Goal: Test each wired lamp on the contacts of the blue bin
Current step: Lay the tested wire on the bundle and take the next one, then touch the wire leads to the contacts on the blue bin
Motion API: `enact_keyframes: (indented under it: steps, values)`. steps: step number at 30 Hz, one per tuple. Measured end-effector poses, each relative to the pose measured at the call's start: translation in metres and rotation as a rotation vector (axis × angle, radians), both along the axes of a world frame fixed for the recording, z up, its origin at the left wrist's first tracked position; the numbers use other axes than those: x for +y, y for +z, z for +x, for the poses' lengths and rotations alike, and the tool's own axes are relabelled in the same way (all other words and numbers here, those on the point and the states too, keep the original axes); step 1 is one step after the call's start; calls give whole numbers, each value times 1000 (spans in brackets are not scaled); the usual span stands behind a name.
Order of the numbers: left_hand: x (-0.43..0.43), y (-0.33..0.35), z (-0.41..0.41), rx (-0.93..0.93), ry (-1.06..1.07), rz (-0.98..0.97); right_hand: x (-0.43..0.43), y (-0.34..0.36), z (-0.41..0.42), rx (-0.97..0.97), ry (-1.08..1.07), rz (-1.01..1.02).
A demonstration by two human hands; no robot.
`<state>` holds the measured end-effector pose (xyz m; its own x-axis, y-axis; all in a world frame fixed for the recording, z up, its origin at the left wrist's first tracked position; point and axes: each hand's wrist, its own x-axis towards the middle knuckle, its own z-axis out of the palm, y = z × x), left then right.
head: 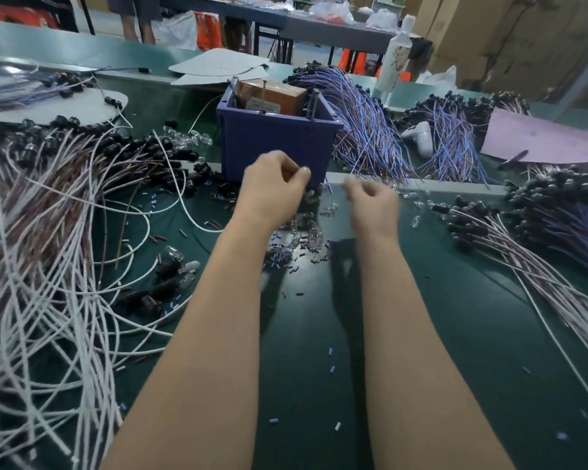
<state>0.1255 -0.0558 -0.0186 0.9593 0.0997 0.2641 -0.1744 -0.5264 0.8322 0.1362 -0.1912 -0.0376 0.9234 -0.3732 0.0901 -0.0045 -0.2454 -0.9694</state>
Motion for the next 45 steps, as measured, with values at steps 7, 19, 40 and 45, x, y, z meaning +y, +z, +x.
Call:
enact_keyframes:
  steps: [7, 19, 40, 45]
  values:
    - [-15, 0, 5, 4, 150, 40, 4, 2, -5, 126, 106, -491]
    - [-68, 7, 42, 256, 16, 274, -61, -11, 45, -25, -280, -492]
    - [-101, -10, 72, 327, -70, 317, -85, -23, 79, 345, -243, -722]
    - [-90, -3, 71, 333, -59, 263, -65, -5, 59, 314, 56, -702]
